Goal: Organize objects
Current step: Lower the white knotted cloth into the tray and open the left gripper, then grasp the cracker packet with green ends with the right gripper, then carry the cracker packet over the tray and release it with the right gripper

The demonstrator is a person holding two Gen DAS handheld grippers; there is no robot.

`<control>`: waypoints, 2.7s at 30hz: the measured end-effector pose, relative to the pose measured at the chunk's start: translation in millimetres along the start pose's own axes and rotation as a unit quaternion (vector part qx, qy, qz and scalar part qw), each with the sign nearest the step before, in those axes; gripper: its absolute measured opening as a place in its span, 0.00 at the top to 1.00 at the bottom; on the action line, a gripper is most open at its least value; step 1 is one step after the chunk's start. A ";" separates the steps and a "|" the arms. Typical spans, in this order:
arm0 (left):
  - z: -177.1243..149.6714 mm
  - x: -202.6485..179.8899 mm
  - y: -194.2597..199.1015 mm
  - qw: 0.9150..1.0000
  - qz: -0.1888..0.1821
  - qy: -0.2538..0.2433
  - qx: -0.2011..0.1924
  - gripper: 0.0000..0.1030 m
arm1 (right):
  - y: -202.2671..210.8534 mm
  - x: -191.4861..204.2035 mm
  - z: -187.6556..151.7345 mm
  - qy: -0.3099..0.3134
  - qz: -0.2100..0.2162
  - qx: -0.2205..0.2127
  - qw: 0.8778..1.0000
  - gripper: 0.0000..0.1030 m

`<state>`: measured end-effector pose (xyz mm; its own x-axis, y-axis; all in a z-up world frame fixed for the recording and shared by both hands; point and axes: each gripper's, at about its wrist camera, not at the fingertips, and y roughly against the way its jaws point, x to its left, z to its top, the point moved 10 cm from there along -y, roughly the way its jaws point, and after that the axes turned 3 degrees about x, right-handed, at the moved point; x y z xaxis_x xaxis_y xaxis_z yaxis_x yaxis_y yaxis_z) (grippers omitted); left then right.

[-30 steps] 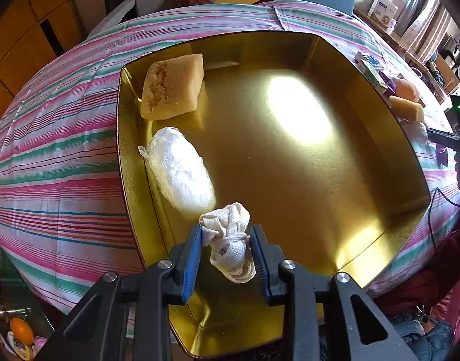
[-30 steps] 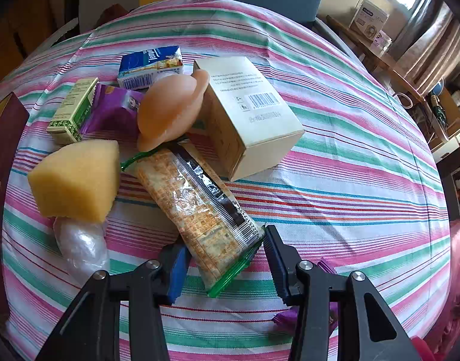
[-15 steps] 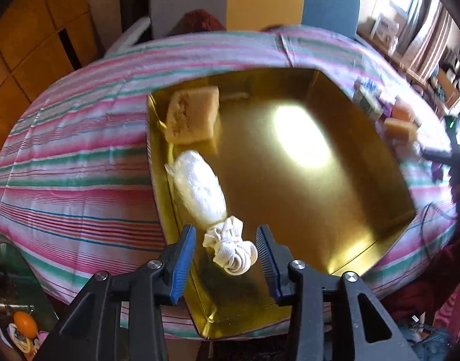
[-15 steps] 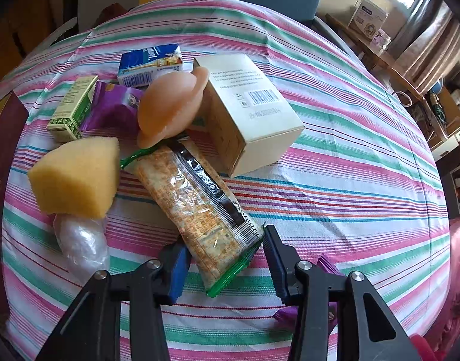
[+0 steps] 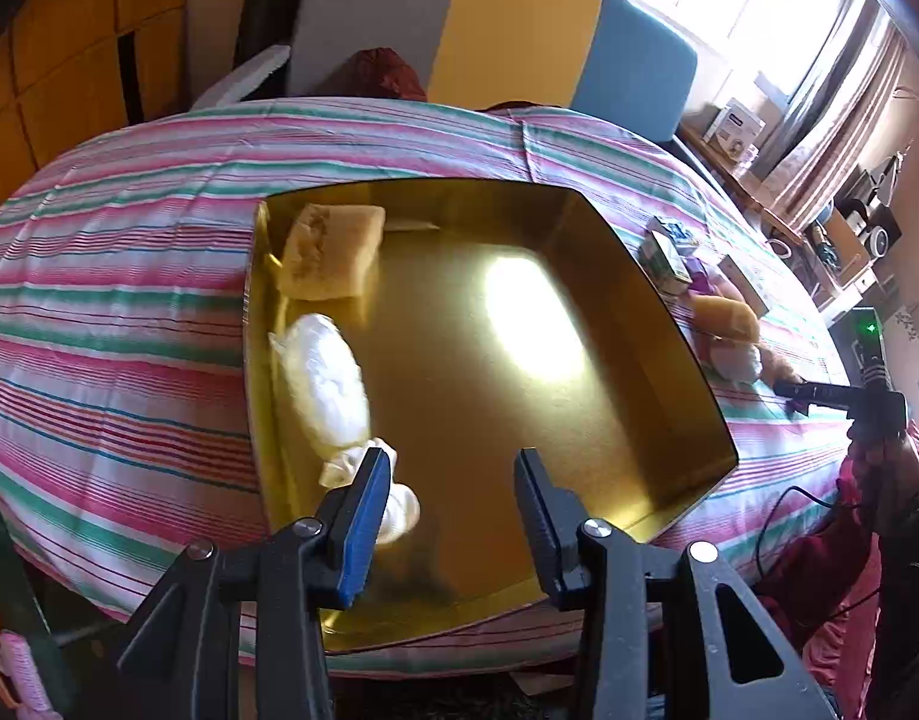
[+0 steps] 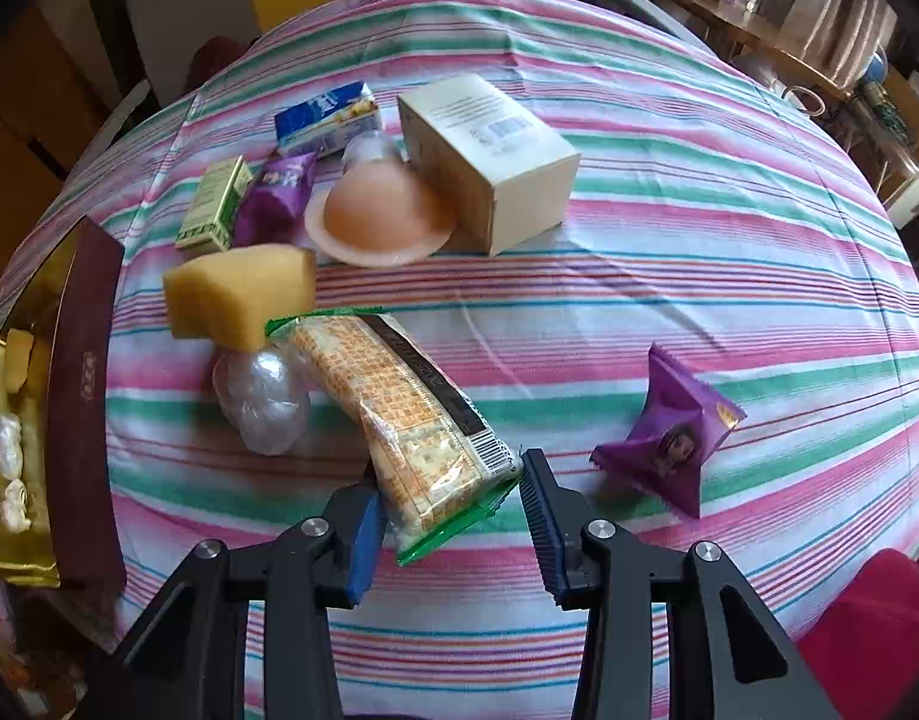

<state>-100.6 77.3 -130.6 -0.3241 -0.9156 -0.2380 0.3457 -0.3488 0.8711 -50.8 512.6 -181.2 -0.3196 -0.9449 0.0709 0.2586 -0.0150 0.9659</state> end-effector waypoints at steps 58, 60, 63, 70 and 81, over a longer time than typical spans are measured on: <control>-28.9 81.6 33.3 0.992 -0.007 0.117 -0.040 0.58 | 22.1 363.7 -41.9 0.259 0.125 -0.009 0.958 0.64; -31.6 86.3 32.5 0.992 -0.008 0.123 -0.040 0.58 | 6.0 379.3 -50.4 0.260 0.125 0.011 0.957 0.64; -33.7 91.5 32.2 0.990 -0.012 0.131 -0.040 0.58 | -11.7 393.3 -58.9 0.264 0.113 0.027 0.958 0.64; -34.9 93.6 30.2 0.989 -0.021 0.137 -0.041 0.58 | -29.8 410.0 -75.2 0.273 0.098 0.045 0.956 0.63; -33.4 89.8 32.2 0.990 -0.017 0.132 -0.045 0.58 | -19.2 421.4 -89.4 0.245 0.198 0.061 0.947 0.45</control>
<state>-89.2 -22.8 -138.3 -0.0999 -0.9189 -0.3816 0.4194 -0.3867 0.8213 -109.0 85.4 -192.1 0.2503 -0.9075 0.3375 0.1526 0.3812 0.9118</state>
